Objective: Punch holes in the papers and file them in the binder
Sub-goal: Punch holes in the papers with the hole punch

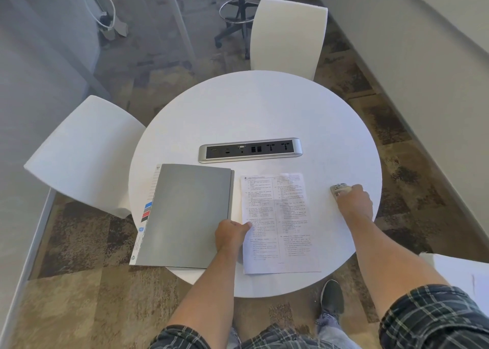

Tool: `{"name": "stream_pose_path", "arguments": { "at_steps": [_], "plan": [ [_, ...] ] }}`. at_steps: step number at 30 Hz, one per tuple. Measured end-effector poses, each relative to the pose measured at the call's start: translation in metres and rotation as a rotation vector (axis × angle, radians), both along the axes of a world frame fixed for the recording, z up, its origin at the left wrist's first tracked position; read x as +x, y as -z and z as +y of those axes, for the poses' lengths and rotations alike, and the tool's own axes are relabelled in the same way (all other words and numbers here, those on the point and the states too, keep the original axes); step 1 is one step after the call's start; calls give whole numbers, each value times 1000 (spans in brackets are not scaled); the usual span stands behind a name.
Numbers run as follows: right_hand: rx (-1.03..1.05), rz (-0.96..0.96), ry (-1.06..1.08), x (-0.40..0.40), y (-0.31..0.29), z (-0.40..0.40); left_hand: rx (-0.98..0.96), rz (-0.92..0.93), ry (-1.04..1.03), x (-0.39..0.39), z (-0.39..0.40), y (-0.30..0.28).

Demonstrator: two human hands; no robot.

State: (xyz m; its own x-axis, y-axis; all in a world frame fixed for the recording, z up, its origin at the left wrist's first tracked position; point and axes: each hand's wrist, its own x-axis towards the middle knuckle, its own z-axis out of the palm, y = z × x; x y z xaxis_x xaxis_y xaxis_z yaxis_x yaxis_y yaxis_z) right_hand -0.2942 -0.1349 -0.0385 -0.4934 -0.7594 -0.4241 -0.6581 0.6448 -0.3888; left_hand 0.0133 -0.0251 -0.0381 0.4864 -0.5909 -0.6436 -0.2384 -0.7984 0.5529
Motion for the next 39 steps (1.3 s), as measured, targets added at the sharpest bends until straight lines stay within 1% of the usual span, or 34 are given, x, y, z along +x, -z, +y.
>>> {"name": "stream_pose_path", "arguments": {
  "at_steps": [3, 6, 9, 12, 16, 21, 24, 27, 30, 32, 36, 39],
  "plan": [
    [-17, -22, 1, 4, 0, 4, -41, 31, -3, -2, -6, 1],
    [-28, -63, -2, 8, 2, 10, -80, 100, 2, -4, -10, 4],
    [-35, -137, 3, 10, 1, 18, -74, 149, 47, -5, -11, 5],
    [-53, -224, -18, 12, 0, 25, -54, 134, 74, -2, -9, 6],
    [-66, -237, -66, 13, 4, 28, -64, 109, 71, 2, -5, 5],
    [-65, -312, -109, 16, 3, 30, -77, 84, 34, 4, -1, 6],
    [-74, -407, -110, 17, 7, 34, -82, 74, -2, 5, 2, 5],
    [-65, -499, -67, 19, 7, 39, -75, 17, -38, 8, 4, 1],
    [-74, -490, -60, 21, 4, 41, -75, -59, -58, 11, 6, -1],
    [-73, -472, -62, 23, 1, 40, -75, -74, -66, 11, 7, -2],
    [-45, -394, -66, 22, 4, 40, -73, -68, -57, 10, 6, -3],
    [-8, -362, -73, 23, 2, 40, -78, -31, -51, 10, 3, -3]
  ]
}}
